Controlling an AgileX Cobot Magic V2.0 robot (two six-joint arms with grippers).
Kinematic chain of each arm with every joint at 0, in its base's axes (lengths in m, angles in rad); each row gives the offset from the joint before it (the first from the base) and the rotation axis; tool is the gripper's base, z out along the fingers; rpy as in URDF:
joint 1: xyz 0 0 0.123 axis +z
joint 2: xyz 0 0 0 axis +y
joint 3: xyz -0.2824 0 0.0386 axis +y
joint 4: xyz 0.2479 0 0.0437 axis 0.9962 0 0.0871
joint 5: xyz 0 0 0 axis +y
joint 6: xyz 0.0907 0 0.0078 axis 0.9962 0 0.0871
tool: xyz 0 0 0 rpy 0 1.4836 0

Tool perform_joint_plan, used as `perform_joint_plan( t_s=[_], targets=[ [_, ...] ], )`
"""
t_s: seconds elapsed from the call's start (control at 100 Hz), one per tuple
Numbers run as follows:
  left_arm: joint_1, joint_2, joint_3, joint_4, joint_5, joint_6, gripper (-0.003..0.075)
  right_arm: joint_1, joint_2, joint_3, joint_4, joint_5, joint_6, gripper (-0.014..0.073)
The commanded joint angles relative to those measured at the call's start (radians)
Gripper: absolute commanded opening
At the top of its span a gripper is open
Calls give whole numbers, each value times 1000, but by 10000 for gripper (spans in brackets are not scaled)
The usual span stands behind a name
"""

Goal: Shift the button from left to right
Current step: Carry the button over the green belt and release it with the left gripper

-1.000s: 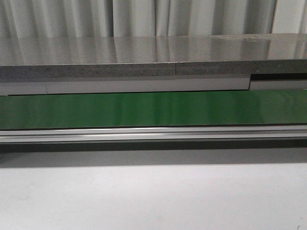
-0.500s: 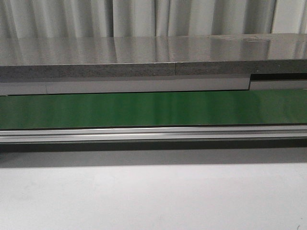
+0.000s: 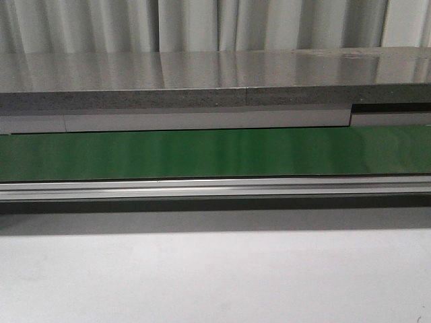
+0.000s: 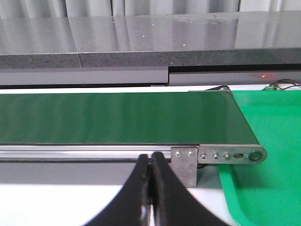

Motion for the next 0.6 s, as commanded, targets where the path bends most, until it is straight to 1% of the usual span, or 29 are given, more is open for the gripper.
perform_joint_plan(
  t_s=[0.0, 0.08, 0.15, 0.19, 0.21, 0.27, 0.28, 0.29, 0.31, 0.33, 0.35, 0.36, 0.38, 0.41, 0.45, 0.53, 0.59],
  targets=[
    [3, -26, -30, -13, -27, 2, 585, 0, -21, -15, -9, -80, -5, -68],
    [3, -17, -31, -18, -29, 2, 585, 0, -21, -15, -9, -80, -5, -68],
    [3, -15, -31, -20, -29, 2, 549, 0, -21, -15, -9, -80, -5, -68],
    [3, -15, -33, -20, -29, 2, 503, 0, -21, -15, -9, -80, -5, -68],
    [3, -15, -33, -20, -29, 2, 462, 0, -21, -15, -9, -80, -5, -68],
    [3, -15, -43, -26, -14, 2, 384, 0, -21, -15, -9, -80, -5, -68],
    [3, -15, -46, -27, -9, 2, 349, 0, -21, -15, -9, -80, -5, -68],
    [3, -15, -48, -27, -6, 2, 349, 0, -21, -15, -9, -80, -5, -68],
    [3, -15, -54, -28, 4, 2, 303, 0, -21, -15, -9, -80, -5, -68],
    [3, -15, -61, -28, 10, 2, 281, 0, -21, -15, -9, -80, -5, -68],
    [3, -15, -69, -28, 20, 2, 239, 0, -21, -15, -9, -80, -5, -68],
    [3, -15, -72, -28, 23, 2, 239, 0, -21, -15, -9, -80, -5, -68],
    [3, -17, -80, -28, 38, 2, 198, 0, -21, -15, -9, -80, -5, -68],
    [3, -19, -93, -28, 47, 2, 169, 0, -21, -15, -9, -80, -5, -68],
    [3, -26, -114, -30, 71, 2, 109, 0, -21, -15, -9, -80, -5, -68],
    [3, -38, -155, -31, 104, 2, 37, 0, -21, -15, -9, -80, -5, -68],
    [3, -62, -184, -31, 127, 2, 2, 0, -21, -15, -9, -80, -5, -68]
  ],
)
